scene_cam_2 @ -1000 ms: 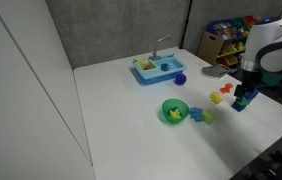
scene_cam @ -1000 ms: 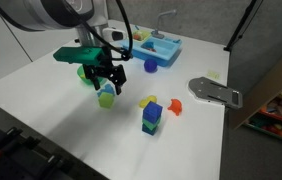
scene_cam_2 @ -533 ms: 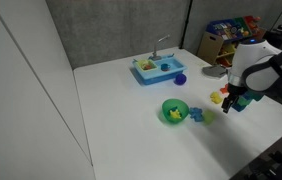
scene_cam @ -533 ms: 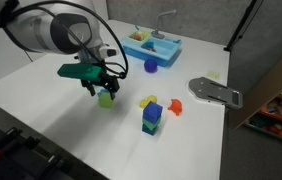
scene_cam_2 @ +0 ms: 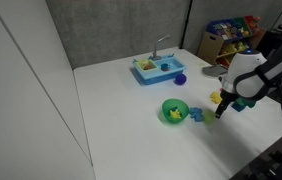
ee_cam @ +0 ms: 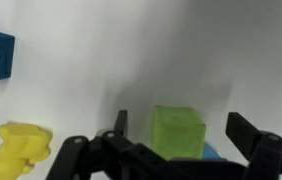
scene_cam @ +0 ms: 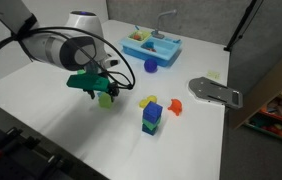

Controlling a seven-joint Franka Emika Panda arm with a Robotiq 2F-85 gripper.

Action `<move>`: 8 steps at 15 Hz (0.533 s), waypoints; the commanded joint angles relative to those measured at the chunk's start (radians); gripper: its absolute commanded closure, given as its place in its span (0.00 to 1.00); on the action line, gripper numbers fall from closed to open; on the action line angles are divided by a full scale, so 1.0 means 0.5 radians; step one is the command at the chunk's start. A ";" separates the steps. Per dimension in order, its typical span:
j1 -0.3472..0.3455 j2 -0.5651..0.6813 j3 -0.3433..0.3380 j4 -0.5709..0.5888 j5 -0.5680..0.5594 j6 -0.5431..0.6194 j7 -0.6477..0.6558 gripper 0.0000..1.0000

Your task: Pick up the green block and stack it on the navy blue block, pick up the neon blue block and stack it on the green block, Pick up the orange toy and stack it on the neon blue block, pick up the light green block and stack it on the neon blue block top

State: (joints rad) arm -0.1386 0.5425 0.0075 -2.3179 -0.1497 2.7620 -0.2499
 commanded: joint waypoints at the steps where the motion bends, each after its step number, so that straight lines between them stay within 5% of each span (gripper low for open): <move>1: -0.087 0.062 0.080 0.056 0.060 0.051 -0.143 0.00; 8: -0.061 0.161 0.075 0.122 0.031 0.151 -0.114 0.00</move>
State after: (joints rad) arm -0.1614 0.5895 0.0377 -2.2879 -0.1433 2.8128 -0.2839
